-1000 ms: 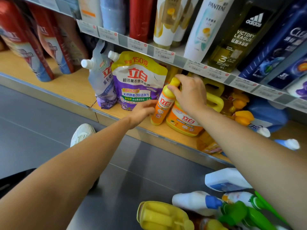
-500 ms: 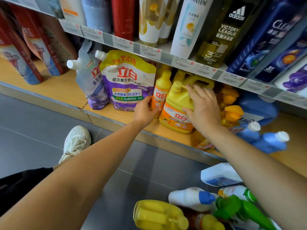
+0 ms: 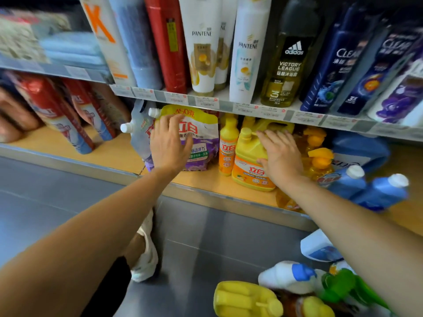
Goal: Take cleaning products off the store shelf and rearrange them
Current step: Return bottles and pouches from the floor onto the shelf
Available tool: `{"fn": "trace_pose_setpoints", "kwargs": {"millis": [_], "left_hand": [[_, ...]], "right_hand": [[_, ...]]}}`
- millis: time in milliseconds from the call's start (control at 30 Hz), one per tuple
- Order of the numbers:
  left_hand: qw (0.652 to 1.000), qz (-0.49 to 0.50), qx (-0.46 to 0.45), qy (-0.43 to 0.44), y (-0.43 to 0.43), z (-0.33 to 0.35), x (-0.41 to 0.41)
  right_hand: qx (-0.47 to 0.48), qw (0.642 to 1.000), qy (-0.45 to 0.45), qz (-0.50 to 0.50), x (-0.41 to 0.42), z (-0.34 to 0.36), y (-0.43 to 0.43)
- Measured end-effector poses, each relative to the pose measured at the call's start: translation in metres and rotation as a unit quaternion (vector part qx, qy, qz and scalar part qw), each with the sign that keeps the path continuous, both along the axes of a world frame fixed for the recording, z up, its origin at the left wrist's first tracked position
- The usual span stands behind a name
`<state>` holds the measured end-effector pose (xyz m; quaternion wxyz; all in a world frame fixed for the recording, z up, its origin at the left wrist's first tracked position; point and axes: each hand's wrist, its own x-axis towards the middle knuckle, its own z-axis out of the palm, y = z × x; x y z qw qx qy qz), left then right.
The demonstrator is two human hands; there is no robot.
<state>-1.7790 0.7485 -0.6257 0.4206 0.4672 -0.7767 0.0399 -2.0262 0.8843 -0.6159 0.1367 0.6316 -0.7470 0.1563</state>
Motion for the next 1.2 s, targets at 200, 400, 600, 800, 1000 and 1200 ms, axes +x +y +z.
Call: {"fn": "trace_pose_setpoints", "kwargs": {"millis": [200,400,600,800,1000,1200], "left_hand": [[0.983,0.043,0.177,0.031,-0.027,0.02,0.038],[0.974,0.027,0.223,0.0,-0.041,0.027,0.047],[0.963,0.025,0.269,0.002,-0.039,0.035,0.051],[0.968,0.004,0.25,-0.008,-0.006,0.053,0.056],[0.977,-0.027,0.212,0.004,0.046,0.09,0.063],[0.959,-0.14,0.245,-0.019,0.101,0.139,0.073]], "right_hand": [[-0.004,1.0,-0.021,0.007,0.0,0.002,0.003],[0.01,1.0,-0.014,0.012,-0.002,0.004,0.005],[0.012,0.999,-0.028,0.021,-0.004,0.002,0.004],[0.105,0.977,-0.175,0.062,-0.021,0.024,0.004],[0.116,0.969,-0.21,0.066,-0.008,0.051,0.027],[0.054,0.915,-0.387,0.097,0.033,0.078,0.07]]}}
